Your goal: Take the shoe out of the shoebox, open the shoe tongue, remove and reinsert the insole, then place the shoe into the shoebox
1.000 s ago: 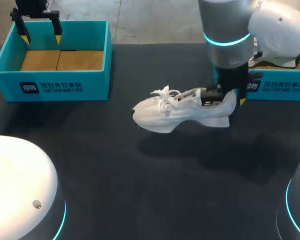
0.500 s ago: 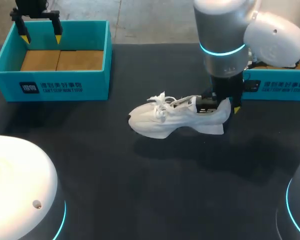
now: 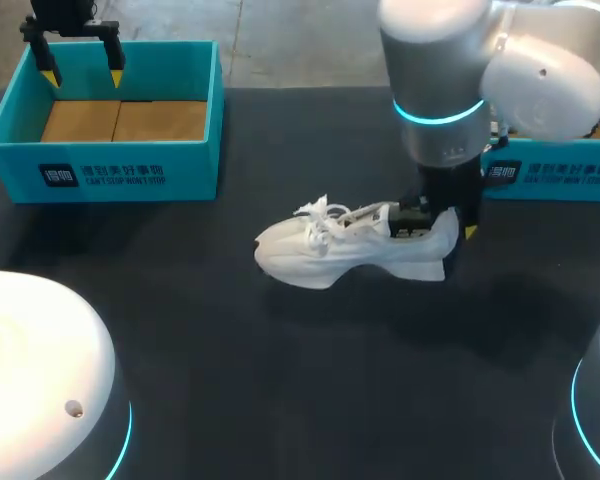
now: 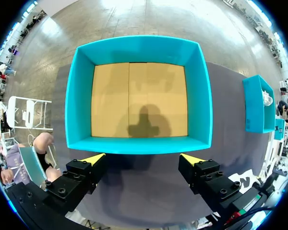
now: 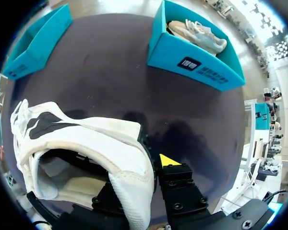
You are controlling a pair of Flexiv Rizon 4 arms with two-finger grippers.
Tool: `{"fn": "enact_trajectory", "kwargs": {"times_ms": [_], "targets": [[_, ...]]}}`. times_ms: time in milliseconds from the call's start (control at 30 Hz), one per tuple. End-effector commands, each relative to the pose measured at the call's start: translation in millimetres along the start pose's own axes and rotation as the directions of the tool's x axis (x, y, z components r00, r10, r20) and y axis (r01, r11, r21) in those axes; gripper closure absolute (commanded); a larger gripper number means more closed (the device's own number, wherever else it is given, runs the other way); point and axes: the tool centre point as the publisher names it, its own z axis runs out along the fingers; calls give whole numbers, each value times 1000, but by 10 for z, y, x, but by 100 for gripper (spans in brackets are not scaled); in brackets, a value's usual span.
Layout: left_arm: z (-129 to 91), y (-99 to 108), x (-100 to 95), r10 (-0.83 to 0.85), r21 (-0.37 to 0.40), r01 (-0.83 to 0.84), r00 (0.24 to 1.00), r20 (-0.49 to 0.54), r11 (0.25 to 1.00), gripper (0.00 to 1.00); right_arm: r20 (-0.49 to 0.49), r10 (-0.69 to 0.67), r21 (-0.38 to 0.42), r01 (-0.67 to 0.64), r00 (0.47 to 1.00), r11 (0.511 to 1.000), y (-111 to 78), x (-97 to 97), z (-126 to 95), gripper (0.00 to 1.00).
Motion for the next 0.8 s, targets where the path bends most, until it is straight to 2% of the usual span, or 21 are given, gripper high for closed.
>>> {"fn": "enact_trajectory", "kwargs": {"times_ms": [33,367,800], "targets": [[1,4,-3,0,1,0,1000,-1,1000,0,3,-5,3,5,1000,1000,-12,144,184,100],[1,4,-3,0,1,0,1000,-1,1000,0,-23,-38,-21,37,999,999,-78,257,492,100],[1,4,-3,0,1,0,1000,-1,1000,0,-71,-65,-5,65,995,998,-118,345,782,100]]}}
